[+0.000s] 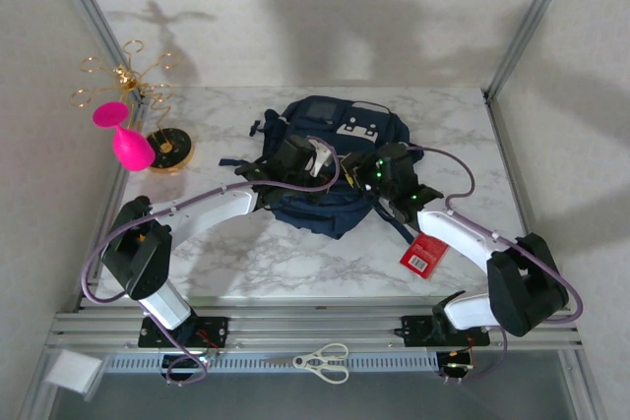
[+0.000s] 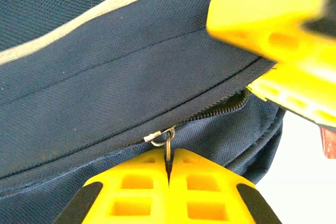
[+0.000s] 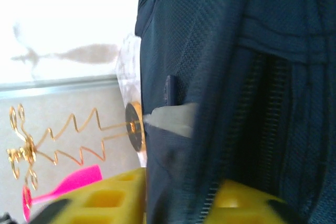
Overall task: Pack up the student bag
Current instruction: Unzip the student bag at the center of the table.
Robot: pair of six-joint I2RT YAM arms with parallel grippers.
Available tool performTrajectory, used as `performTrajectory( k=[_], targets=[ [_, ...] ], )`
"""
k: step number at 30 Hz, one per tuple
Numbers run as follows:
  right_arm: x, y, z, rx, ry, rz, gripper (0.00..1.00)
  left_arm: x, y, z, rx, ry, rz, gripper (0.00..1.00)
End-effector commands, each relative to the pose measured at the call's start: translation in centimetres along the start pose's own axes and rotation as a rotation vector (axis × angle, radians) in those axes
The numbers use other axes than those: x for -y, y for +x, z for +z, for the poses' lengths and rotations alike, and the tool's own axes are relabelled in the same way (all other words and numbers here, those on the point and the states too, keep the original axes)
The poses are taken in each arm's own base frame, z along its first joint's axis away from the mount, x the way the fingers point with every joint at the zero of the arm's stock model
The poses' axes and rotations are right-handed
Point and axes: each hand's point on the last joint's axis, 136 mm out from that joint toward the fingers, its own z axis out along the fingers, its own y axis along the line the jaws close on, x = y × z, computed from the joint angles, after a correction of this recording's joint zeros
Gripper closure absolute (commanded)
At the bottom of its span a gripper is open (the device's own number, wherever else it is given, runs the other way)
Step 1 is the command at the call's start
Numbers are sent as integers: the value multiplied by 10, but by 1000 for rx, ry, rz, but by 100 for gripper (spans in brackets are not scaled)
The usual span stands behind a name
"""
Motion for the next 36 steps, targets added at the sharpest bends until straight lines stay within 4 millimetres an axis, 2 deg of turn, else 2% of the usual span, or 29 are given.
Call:
performTrajectory(
  k=[1,3,7,10,13,16,20,23,25,26,28,31,34,36],
  targets=[
    [-21,-9,2,90,-75,21,89,5,-6,-1,35,24,-13,100],
    [-17,-10,1,92,-34,-15,99,-4,-2,-4,28,-10,-25,100],
    [-14,-19,-12,52,-29,-93,100,-12,12,-15,7,-53,-35,100],
    [-23,-40,-32,40,-87,-145,100,2,18,-24,23,1,-19,100],
    [-19,-62,-45,-39,-64,-207,100,7,13,-27,43,17,-39,100],
    [-7,-84,-59,-92,-76,-207,100,-6,16,-21,0,-55,-41,100],
    [-10,-113,-72,-127,-120,-230,100,-25,24,-14,-51,-134,-45,100],
    [-5,-133,-73,-127,-121,-226,100,-39,25,-20,-23,-139,-83,100],
    [-1,-137,-67,-113,-96,-225,100,-38,19,-21,3,-101,-103,100],
    [1,-136,-64,-106,-88,-220,98,-31,15,-20,11,-60,-97,100],
    [2,-129,-57,-108,-87,-197,79,-15,8,-16,35,18,-80,100],
    [-2,-113,-47,-99,-78,-182,59,1,0,-6,46,70,-65,100],
    [-6,-93,-40,-46,-37,-162,46,10,0,0,33,90,-51,100],
    [4,-81,-36,-4,5,-96,43,12,-1,1,43,101,-51,100]
  ],
)
